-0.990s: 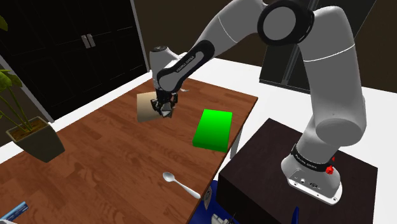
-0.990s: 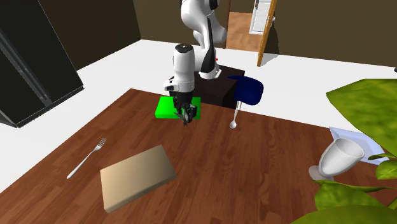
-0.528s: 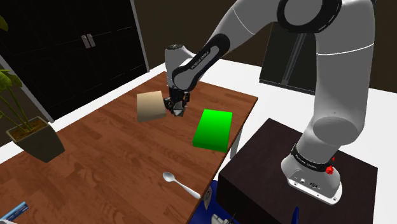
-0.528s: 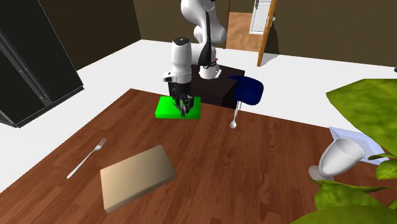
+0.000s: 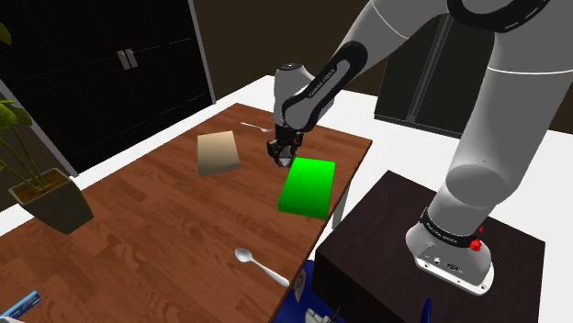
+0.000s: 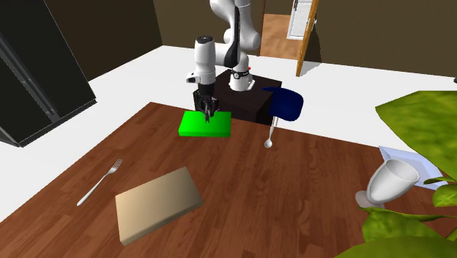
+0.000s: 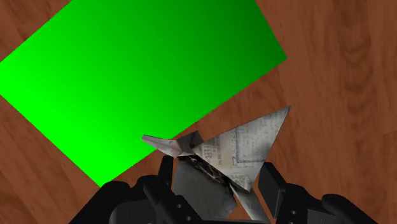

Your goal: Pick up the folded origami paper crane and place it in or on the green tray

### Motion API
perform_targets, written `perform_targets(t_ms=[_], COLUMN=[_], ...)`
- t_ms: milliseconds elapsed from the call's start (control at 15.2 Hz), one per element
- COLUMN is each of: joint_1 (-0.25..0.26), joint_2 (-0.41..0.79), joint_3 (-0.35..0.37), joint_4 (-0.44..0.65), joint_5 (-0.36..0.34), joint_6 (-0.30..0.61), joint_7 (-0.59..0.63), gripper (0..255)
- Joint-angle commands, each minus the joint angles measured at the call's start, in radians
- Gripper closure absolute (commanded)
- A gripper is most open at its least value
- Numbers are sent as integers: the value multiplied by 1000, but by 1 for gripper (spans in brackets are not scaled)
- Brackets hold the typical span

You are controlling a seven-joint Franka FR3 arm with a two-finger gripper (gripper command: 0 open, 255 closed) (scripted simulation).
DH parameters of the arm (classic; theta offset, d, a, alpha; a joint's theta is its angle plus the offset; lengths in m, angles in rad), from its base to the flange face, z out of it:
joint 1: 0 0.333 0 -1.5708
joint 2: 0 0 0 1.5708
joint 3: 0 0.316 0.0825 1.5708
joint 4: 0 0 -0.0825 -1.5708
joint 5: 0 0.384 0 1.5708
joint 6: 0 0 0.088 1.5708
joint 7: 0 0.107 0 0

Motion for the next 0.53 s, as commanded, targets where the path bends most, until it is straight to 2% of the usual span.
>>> perform_targets(t_ms=[0,330,462], joint_1=[-28,-90,-89], joint_2=[-56,-212,-184], joint_3=[-4,-39,-42], joint_4=[-71,-270,-274], joint_5=[30,121,110], joint_6=[19,67,98], joint_7=[-54,-226,-218], gripper=[255,255,255])
